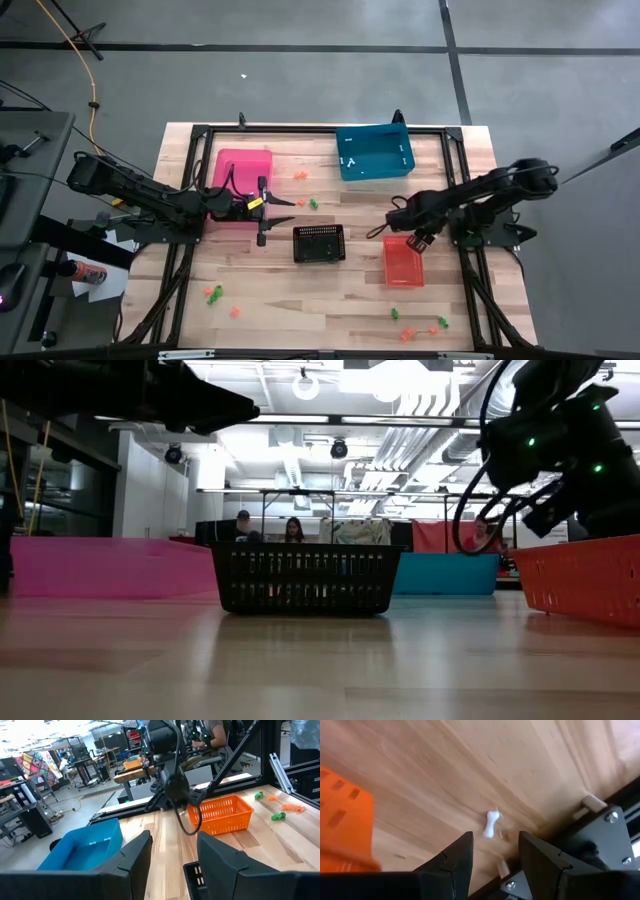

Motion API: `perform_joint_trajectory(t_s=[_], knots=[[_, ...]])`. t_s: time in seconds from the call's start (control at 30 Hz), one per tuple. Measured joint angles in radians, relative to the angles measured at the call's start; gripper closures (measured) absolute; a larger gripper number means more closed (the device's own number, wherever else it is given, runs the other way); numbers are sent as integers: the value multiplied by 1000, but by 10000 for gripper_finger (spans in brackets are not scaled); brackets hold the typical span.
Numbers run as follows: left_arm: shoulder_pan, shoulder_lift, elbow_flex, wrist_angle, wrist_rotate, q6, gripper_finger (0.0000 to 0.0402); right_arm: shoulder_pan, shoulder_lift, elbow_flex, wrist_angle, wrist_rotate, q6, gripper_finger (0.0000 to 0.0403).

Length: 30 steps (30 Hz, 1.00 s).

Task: Sort Halloween decoration
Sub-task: Put the white bone toy into the blue bin

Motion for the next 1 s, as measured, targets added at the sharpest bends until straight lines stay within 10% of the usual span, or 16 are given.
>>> perform_joint_trajectory(t_s=[1.0], knots=[[0, 0, 0, -9, 0, -26, 258, -22, 72, -4, 52, -67, -69, 251]])
